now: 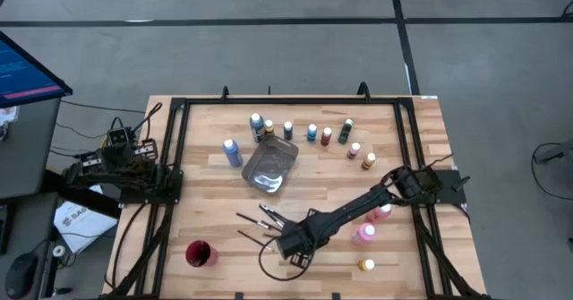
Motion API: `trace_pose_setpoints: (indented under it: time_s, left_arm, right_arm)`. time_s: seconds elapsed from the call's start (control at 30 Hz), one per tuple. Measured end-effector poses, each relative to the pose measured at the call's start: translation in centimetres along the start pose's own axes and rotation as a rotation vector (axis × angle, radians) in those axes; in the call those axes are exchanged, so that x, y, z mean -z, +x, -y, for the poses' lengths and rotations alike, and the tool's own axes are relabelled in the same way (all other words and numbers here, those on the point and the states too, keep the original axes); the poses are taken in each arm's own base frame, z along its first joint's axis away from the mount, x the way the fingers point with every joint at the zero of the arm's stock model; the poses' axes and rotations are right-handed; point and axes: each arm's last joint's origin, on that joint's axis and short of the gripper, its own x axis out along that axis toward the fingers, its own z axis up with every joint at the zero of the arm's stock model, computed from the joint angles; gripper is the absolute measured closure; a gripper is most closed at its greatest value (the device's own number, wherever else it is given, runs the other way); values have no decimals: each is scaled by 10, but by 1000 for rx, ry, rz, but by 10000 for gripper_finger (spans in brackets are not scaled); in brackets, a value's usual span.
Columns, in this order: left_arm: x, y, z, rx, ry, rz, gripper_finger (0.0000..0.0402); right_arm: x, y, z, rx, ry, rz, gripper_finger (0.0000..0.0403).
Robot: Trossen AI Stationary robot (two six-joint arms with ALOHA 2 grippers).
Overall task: Pick & Place Paint Supplies
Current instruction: Put the silver paintbrush into the red cup
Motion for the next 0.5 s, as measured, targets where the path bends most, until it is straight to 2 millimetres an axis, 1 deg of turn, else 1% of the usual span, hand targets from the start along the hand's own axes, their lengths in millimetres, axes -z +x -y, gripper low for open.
trace_pose_setpoints:
  time_s: [0.1,0.17,0.3,0.4,0.5]
  left_arm:
    - [0,0,0,0,0,0,399]
    - [0,0,0,0,0,0,399]
    - [0,0,0,0,0,0,399]
    - [0,0,0,0,0,0,399]
    - [0,0,0,0,0,0,399]
  right_arm:
    - [1,0,-1,7,-4,14,379]
    - [1,1,-2,2,-4,16,396]
    - [1,0,-3,-7,-9,8,401]
    - [2,-9,-8,-20,-43,9,402]
    - [3,-20,-14,-109,-57,-23,402]
